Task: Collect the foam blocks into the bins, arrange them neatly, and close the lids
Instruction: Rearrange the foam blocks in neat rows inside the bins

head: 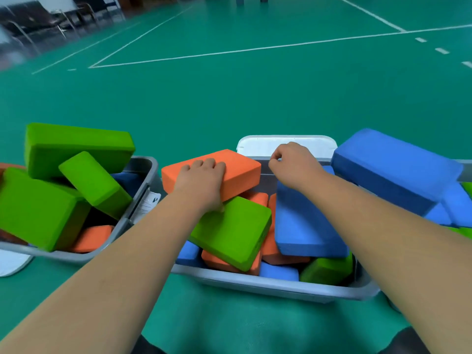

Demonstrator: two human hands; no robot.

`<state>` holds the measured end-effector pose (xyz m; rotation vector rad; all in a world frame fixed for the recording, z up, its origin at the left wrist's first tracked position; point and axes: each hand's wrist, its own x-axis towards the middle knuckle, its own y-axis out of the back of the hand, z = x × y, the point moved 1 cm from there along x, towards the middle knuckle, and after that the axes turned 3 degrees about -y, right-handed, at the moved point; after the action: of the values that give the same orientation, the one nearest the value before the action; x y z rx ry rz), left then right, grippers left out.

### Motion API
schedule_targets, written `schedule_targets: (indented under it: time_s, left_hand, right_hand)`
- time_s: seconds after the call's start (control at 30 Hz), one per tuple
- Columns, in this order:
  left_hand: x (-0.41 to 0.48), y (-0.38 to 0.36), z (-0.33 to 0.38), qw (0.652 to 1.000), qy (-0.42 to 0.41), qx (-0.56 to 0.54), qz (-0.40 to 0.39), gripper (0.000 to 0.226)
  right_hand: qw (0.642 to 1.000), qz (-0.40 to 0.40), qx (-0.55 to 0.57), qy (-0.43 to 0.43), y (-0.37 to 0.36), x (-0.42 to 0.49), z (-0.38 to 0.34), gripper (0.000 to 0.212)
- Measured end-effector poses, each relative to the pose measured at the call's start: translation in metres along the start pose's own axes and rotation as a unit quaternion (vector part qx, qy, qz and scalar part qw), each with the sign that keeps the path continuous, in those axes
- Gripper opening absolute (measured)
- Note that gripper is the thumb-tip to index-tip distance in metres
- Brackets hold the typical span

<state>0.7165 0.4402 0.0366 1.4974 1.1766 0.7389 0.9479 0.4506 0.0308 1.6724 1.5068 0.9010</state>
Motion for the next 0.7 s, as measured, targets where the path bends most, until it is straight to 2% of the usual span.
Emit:
schedule_targets:
  time_s: [0.13,0.27,0.37,0.5,0.6,0.7]
  left_hand:
    - [-0.002,-0.004,0.002,1.0,0.012,-0.018,-0.004,0.101]
    - [-0.008,-0.005,-0.006,0.999,-0.005,-0.037,0.002,0.11]
    - [-0.012,0.0,-0.013,0.996,-0.026,-0.068,0.045,0.112]
    - [-0.011,0.008,-0.011,0.986,-0.058,-0.088,0.129,0.111]
    - [-0.007,0.013,-0.006,0.976,-0.088,-0.094,0.176,0.109]
    - [-0.003,0.02,0.006,0.967,-0.124,-0.093,0.203,0.109]
  right_hand:
    - [1.0,-0.01,0.007,0.0,-0.011,0.003,-0.009,0.023]
    - [0.998,-0.006,0.049,-0.026,-0.018,0.006,-0.014,0.05]
    - [0.996,-0.003,0.078,-0.038,-0.014,0.004,-0.016,0.063]
    - [0.992,-0.001,0.111,-0.066,-0.002,0.002,-0.014,0.056]
    - [0.958,0.021,0.252,-0.136,0.015,-0.003,-0.014,0.064]
    - [0.917,0.042,0.344,-0.195,0.033,-0.01,-0.01,0.055]
